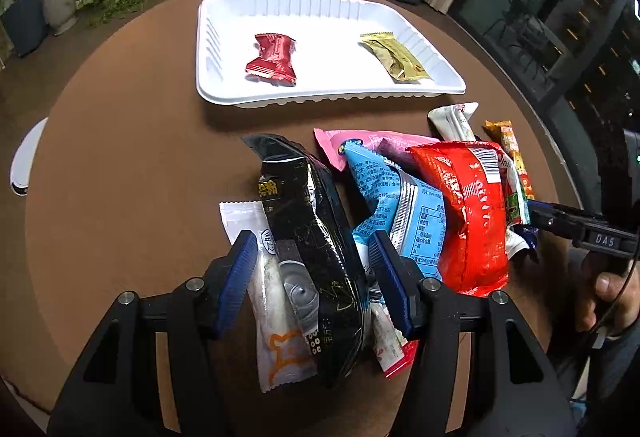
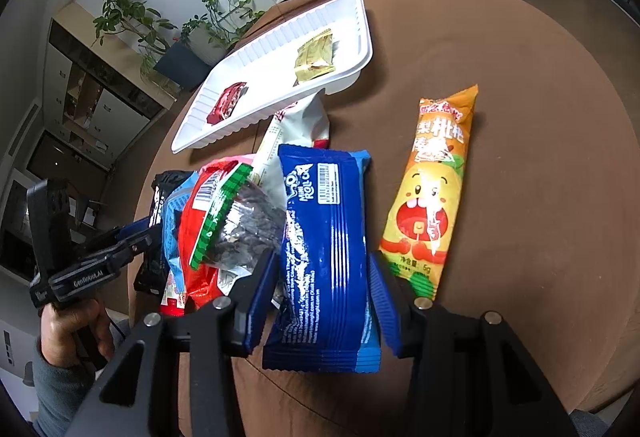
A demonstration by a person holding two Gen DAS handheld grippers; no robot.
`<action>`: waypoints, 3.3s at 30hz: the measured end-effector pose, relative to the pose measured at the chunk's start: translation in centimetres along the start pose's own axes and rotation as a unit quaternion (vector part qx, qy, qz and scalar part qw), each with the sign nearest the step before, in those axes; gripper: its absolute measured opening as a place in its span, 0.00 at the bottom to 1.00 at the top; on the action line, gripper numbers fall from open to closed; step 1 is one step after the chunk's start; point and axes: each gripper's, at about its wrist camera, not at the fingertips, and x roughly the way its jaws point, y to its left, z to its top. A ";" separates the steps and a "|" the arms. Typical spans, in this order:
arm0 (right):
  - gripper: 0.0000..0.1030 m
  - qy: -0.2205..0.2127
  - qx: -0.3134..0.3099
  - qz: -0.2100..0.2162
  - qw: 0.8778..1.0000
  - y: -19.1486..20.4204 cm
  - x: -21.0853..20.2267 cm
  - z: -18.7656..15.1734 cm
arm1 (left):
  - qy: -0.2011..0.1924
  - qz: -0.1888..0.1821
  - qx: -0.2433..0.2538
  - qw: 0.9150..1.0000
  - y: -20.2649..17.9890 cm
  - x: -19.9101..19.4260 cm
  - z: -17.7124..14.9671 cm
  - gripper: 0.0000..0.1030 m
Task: Organize snacks
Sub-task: 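Grasp the black snack bag with the left tool while the right tool grasps the blue packet, then carry the black bag and blue packet into the white tray and release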
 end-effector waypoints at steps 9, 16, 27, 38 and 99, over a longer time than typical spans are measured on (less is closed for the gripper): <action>0.45 0.002 -0.008 -0.001 1.000 0.3 0.4 0.0 | 0.029 0.012 0.053 0.998 -1.5 0.7 0.2 0.42; 0.44 0.004 -0.002 0.000 1.000 0.0 0.3 -0.2 | 0.025 0.002 0.044 0.999 -1.1 0.8 -0.1 0.46; 0.27 0.000 0.011 0.018 1.000 -0.7 0.2 -0.3 | 0.009 0.003 0.077 0.997 -2.2 -0.2 -1.1 0.29; 0.27 -0.024 0.027 0.034 0.999 -1.0 -1.1 -0.7 | -0.019 -0.011 0.061 0.998 -1.4 -1.8 -1.9 0.23; 0.27 -0.020 -0.015 0.052 0.998 6.8 7.4 19.7 | -0.039 -0.035 -0.033 0.998 5.9 0.7 17.0 0.21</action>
